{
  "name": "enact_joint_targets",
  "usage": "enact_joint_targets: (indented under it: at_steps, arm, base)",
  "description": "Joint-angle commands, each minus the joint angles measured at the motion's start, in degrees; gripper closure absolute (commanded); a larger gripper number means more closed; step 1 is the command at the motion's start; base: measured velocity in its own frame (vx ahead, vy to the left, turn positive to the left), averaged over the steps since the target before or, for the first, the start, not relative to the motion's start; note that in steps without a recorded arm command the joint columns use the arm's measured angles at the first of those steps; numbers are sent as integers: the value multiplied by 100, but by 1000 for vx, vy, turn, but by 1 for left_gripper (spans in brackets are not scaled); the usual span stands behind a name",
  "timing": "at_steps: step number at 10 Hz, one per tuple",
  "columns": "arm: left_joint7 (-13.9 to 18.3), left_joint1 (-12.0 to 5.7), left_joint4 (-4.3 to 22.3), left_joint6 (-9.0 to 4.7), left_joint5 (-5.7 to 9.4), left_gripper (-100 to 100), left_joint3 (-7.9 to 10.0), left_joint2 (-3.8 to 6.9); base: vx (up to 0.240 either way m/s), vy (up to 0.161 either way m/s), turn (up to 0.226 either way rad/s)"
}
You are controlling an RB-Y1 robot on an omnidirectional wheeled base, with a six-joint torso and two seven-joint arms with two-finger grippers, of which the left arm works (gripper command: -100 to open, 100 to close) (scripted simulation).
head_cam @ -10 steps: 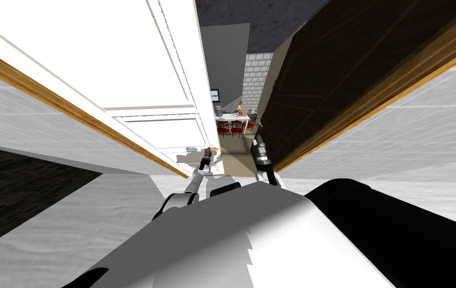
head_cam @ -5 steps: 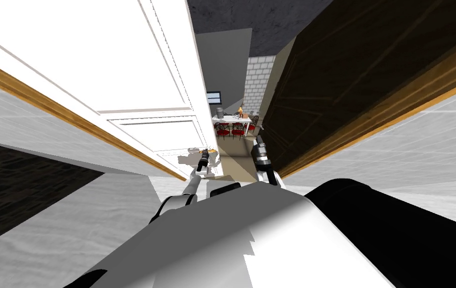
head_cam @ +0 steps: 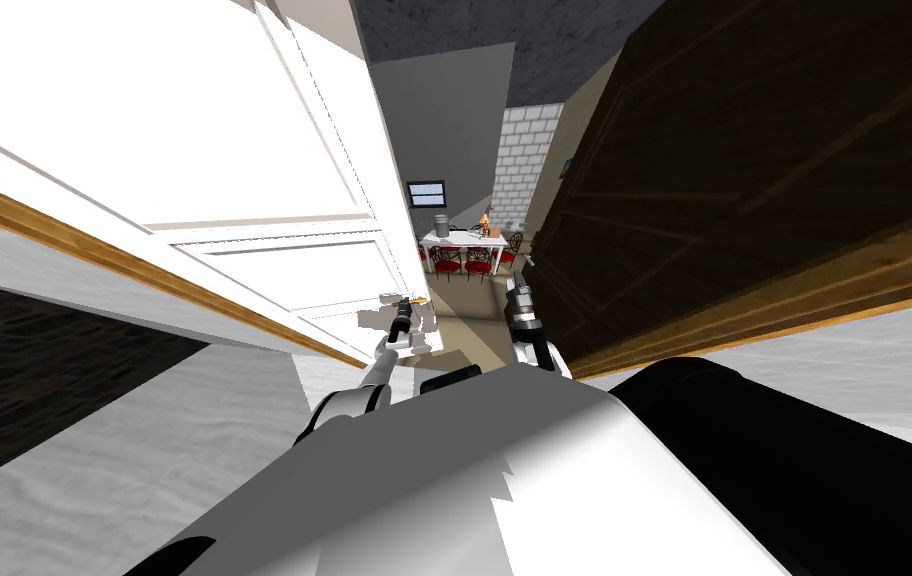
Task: Push the door open
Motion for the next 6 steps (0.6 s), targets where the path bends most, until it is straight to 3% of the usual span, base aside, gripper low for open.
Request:
enact_joint_targets:
  at_steps: [1,5,6]
  arm:
    - [-40,48,-113,52,48,100,161,119]
    - [-124,72,-100,58,141,100,450,196]
    - [-124,72,-100,58,141,100,450,196]
  base:
    - [206,-213,93]
    - [167,-174,98]
    - [113,-116,45]
